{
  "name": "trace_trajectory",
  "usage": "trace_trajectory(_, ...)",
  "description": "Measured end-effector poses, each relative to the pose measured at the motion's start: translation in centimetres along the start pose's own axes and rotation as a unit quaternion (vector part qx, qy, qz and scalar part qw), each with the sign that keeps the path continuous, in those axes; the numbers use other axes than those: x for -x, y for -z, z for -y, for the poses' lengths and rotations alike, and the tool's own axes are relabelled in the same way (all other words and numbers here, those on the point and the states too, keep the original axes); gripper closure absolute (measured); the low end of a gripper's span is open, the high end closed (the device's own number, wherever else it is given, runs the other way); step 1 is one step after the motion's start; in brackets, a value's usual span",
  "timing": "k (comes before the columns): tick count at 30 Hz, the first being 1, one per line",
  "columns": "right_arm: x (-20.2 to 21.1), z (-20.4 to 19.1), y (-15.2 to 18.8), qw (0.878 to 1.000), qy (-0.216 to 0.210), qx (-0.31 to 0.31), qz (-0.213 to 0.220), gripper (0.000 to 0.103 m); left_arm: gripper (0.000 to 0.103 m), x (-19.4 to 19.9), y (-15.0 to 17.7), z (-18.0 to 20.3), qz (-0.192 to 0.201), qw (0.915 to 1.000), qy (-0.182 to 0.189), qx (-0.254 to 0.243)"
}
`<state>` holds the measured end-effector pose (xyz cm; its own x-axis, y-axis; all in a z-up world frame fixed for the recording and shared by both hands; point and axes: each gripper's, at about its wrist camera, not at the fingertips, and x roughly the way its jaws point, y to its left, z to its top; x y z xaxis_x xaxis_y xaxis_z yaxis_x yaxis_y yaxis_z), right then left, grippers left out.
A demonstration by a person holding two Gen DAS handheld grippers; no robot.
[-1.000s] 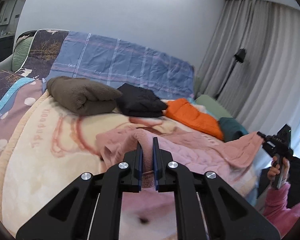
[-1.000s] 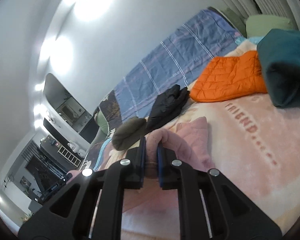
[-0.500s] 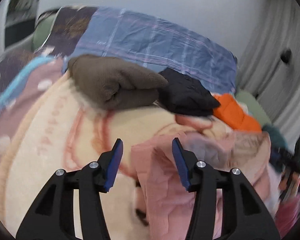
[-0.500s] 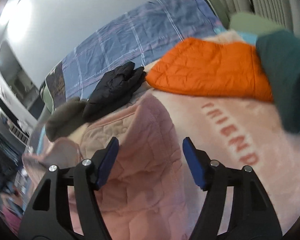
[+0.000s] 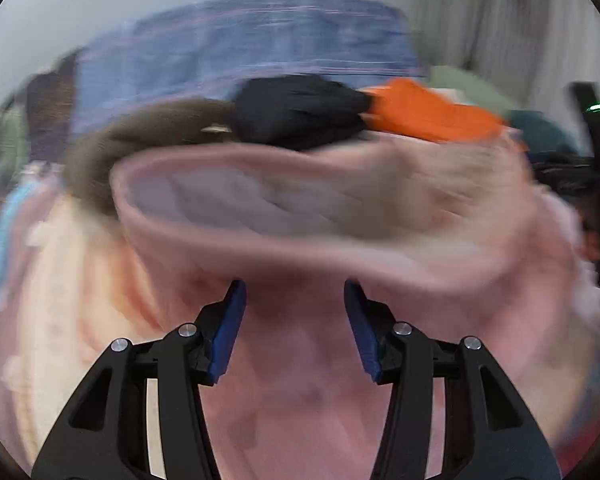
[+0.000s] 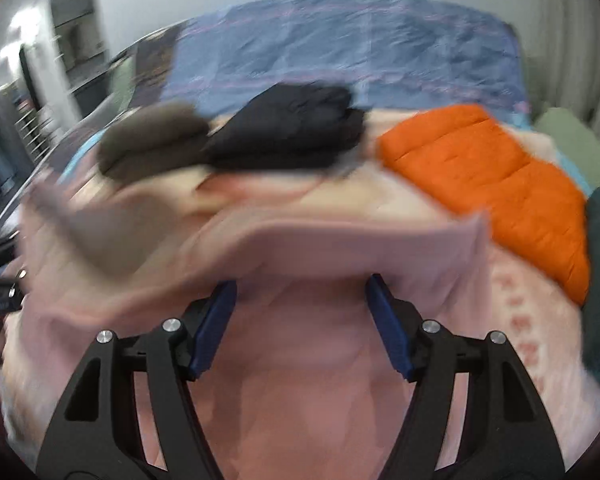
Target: Fold large clothes
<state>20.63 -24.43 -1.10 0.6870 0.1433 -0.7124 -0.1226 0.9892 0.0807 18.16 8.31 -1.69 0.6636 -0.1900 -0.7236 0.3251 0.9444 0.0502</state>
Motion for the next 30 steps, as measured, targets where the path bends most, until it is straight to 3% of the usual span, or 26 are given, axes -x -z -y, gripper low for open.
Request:
trace_trajectory(2, -1.4, 2.6, -1.3, 0.998, 0.031, -0.059, 0.003, 0.034, 0.051, -2.2, -1.3, -2.4, -0.016, 0.9979, -0.045, 0.044)
trace_trajectory(4, -1.9, 5.6, -1.2, 0.991, 0.011, -0.130, -0.013, 0.034, 0.051, -3.2, -1.4, -4.8, -0.031, 0.9921, -0.083, 0.089)
trace_trajectory(6, -1.6, 8.0, -0.3, 0.986, -0.016, -0.166, -0.012, 0.034, 0.041, -3.3, -1.0, -6.6, -0.031, 0.9911, -0.057, 0.116)
trace_trajectory(8, -1.4, 10.2, 0.1, 0.985, 0.015, -0.170, -0.012, 0.032, 0.034, -3.6, -0.4, -8.3, -0.038, 0.9886, -0.005, 0.146)
trace_trajectory(10, -1.6, 12.0, 0.4, 0.981, 0.029, -0.190, -0.016, 0.026, 0.034, -4.4, -0.3, -8.9, -0.052, 0.9832, 0.036, 0.171)
trace_trajectory(11, -2.0, 12.7, 0.4, 0.979, 0.007, -0.201, -0.024, 0.025, 0.034, -4.7, -0.1, -9.1, -0.054, 0.9807, 0.050, 0.181)
trace_trajectory(12, -2.5, 13.2, 0.4, 0.977, -0.023, -0.210, -0.034, 0.025, 0.041, -4.9, -0.1, -9.0, -0.052, 0.9788, 0.061, 0.189)
trace_trajectory(13, -2.9, 13.5, 0.7, 0.973, -0.058, -0.222, -0.040, 0.037, 0.058, -5.0, -0.2, -8.7, -0.048, 0.9782, 0.070, 0.190)
trace_trajectory(14, -2.8, 13.2, 0.9, 0.972, -0.073, -0.220, -0.040, 0.078, 0.090, -4.9, -0.5, -8.5, -0.041, 0.9780, 0.081, 0.188)
trace_trajectory(15, -2.6, 12.8, 1.0, 0.975, -0.067, -0.211, -0.038, 0.094, 0.091, -4.5, -0.7, -8.1, -0.032, 0.9783, 0.084, 0.187)
trace_trajectory(17, -0.2, 12.6, 0.8, 0.973, -0.077, -0.218, 0.011, 0.095, 0.091, -1.1, -1.1, -7.4, 0.027, 0.9817, 0.074, 0.173)
trace_trajectory(19, 2.9, 12.7, 0.2, 0.965, -0.107, -0.231, 0.067, 0.095, 0.091, 2.6, -1.6, -7.2, 0.083, 0.9796, 0.074, 0.168)
trace_trajectory(20, 3.6, 12.6, -0.3, 0.963, -0.113, -0.230, 0.079, 0.095, 0.091, 3.6, -1.8, -7.1, 0.093, 0.9798, 0.069, 0.163)
trace_trajectory(22, 3.8, 12.1, -1.5, 0.970, -0.086, -0.208, 0.091, 0.094, 0.091, 4.0, -2.3, -6.6, 0.096, 0.9858, 0.021, 0.136)
trace_trajectory(24, 2.1, 11.3, -2.1, 0.981, -0.033, -0.179, 0.072, 0.091, 0.086, 1.8, -2.2, -6.5, 0.069, 0.9903, -0.011, 0.121)
trace_trajectory(25, -0.4, 10.8, -2.0, 0.987, 0.005, -0.160, 0.032, 0.084, 0.082, 0.7, -1.9, -6.6, 0.052, 0.9915, -0.019, 0.118)
trace_trajectory(26, -2.8, 10.6, -1.7, 0.988, 0.037, -0.149, -0.009, 0.078, 0.071, -1.7, -1.3, -6.5, 0.017, 0.9926, -0.034, 0.115)
trace_trajectory(27, -5.3, 10.1, -0.6, 0.985, 0.084, -0.137, -0.058, 0.075, 0.067, -3.3, -0.5, -6.6, -0.010, 0.9919, -0.055, 0.114)
trace_trajectory(28, -6.0, 9.8, -0.1, 0.984, 0.099, -0.132, -0.069, 0.074, 0.067, -5.0, 0.6, -6.6, -0.039, 0.9898, -0.073, 0.115)
trace_trajectory(30, -4.7, 9.1, 0.6, 0.986, 0.115, -0.119, -0.031, 0.070, 0.066, -4.3, 1.3, -6.7, -0.019, 0.9897, -0.065, 0.126)
